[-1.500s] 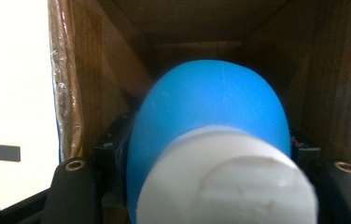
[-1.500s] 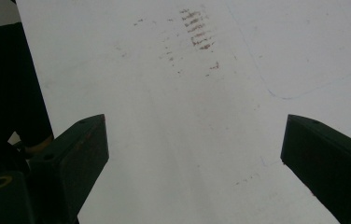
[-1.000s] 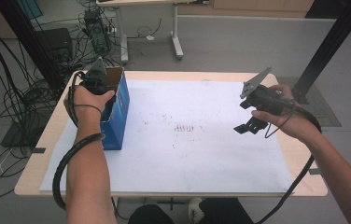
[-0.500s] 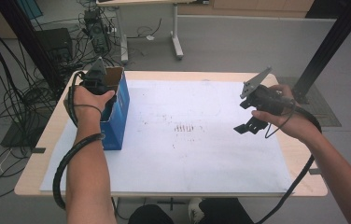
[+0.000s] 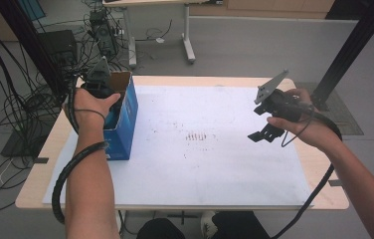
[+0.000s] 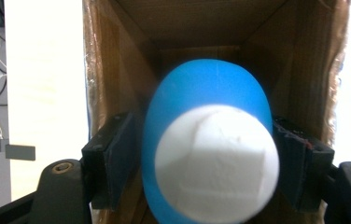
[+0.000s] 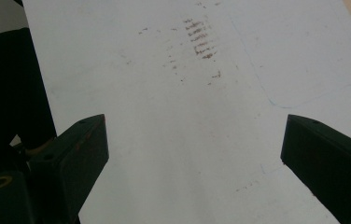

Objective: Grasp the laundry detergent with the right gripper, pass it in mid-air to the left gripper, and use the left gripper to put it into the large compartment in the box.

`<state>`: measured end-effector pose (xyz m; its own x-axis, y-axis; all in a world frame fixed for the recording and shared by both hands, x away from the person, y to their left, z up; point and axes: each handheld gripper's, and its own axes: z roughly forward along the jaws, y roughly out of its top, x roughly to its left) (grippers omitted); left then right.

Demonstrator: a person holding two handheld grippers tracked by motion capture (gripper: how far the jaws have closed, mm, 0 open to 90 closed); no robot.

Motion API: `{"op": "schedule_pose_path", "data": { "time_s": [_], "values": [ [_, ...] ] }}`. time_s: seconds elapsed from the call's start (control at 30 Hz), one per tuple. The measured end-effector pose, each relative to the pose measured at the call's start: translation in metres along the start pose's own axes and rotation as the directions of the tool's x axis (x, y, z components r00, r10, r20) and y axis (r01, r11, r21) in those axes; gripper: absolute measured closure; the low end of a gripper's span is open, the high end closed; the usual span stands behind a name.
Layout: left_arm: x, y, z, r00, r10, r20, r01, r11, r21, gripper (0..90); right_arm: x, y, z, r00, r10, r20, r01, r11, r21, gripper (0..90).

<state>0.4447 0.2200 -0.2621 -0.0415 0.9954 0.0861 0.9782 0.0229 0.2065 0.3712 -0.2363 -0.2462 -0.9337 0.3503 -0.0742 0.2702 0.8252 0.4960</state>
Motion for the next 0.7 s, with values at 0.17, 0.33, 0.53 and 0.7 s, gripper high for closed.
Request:
{"op": "schedule_pose_path", "data": {
  "time_s": [0.17,0.33,0.53,0.7],
  "values": [
    [0.0,-0.002,-0.007,0.9999,0.007,-0.013,-0.007,0.9999,-0.012,27.5,0.001,0.002,-0.001,1.0,-0.003,0.002,0.003,1.0,-0.004,7.7],
    [0.0,-0.005,-0.013,0.9999,0.008,-0.013,-0.008,0.9998,-0.019,26.3,0.003,0.003,-0.002,1.0,-0.005,0.003,0.005,1.0,-0.007,7.6],
    [-0.003,-0.011,-0.028,0.9996,0.029,0.001,-0.029,0.9989,-0.037,23.8,0.004,0.003,-0.005,1.0,-0.004,0.004,0.004,1.0,-0.013,7.6],
    [-0.008,-0.014,-0.043,0.9993,0.038,-0.001,-0.038,0.9978,-0.054,17.4,0.004,0.002,-0.006,1.0,0.002,0.001,-0.002,1.0,-0.011,7.6]
  ]
}}
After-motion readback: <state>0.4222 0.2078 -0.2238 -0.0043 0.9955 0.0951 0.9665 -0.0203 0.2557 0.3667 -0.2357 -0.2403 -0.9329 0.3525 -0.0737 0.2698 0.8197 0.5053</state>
